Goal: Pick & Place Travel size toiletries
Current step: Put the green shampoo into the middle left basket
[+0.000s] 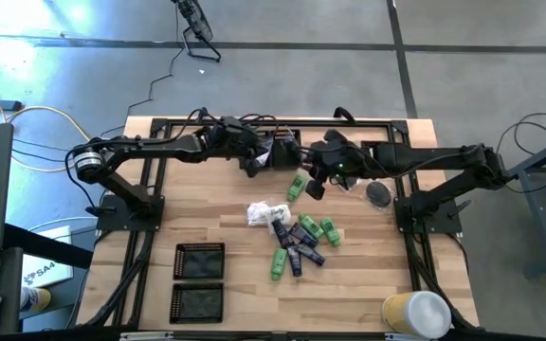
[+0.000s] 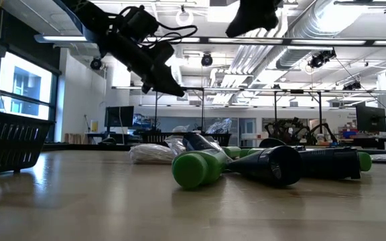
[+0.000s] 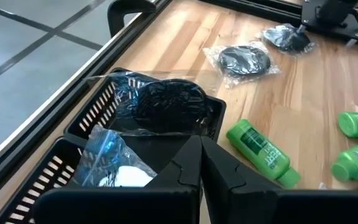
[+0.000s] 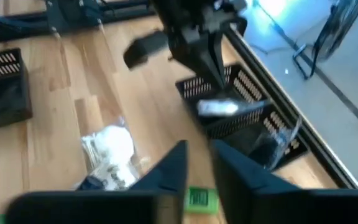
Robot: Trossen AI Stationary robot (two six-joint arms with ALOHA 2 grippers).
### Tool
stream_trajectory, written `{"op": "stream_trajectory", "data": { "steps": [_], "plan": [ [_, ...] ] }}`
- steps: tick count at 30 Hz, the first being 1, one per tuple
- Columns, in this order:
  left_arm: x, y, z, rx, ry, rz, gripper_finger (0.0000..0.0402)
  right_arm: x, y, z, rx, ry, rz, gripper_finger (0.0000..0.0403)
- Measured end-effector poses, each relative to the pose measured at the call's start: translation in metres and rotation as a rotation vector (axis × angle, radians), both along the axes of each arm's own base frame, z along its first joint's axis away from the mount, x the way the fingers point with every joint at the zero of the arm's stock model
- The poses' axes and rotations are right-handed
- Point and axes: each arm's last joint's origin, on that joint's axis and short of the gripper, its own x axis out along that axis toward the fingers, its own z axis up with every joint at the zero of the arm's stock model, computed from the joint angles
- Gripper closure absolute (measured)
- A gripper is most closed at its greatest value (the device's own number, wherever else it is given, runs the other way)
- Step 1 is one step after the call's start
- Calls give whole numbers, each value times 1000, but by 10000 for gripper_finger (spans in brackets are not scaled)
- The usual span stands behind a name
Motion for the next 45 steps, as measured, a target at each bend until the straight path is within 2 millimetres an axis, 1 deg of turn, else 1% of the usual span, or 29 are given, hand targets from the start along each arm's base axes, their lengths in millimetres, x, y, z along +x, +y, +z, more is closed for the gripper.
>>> {"op": "stream_trajectory", "data": {
  "steps": [1,2,5,8,10,13,15,17,22,26,28,30,32,38,42,45],
  "plan": [
    [0,-1,1,6,-2,-14,401,-1,2,-1,7,10,-2,372],
    [-1,-3,3,14,-7,-32,401,-1,4,-2,6,18,1,387],
    [-2,-8,11,44,-25,-63,401,-1,9,-1,14,12,8,397],
    [-9,-16,13,60,-44,-83,401,-3,13,-3,-12,24,-52,400],
    [-18,-26,11,77,-83,-99,401,-6,15,-5,-20,51,-85,400],
    [-37,-40,3,89,-137,-122,401,-9,21,-7,-8,79,-81,400],
    [-52,-47,-1,105,-171,-133,401,-8,25,-9,-6,63,-67,400],
    [-65,-52,-2,121,-210,-132,401,-5,27,-17,-2,28,-61,400],
    [-93,-63,-2,145,-265,-130,401,-1,26,-48,46,-27,-81,400],
    [-109,-69,0,142,-267,-129,401,-4,27,-70,157,-39,-163,400],
    [-115,-72,2,134,-256,-136,401,-7,29,-78,227,-41,-218,400],
    [-119,-73,2,124,-239,-143,401,-10,31,-83,298,-19,-238,400],
    [-121,-74,2,119,-229,-144,401,-10,33,-86,351,5,-203,399],
    [-121,-74,1,117,-224,-145,401,-7,40,-92,456,97,2,400],
    [-121,-74,0,111,-211,-146,401,-7,43,-92,487,122,101,398],
    [-122,-74,-2,107,-199,-147,401,-6,43,-91,497,112,93,399]
  ]
}}
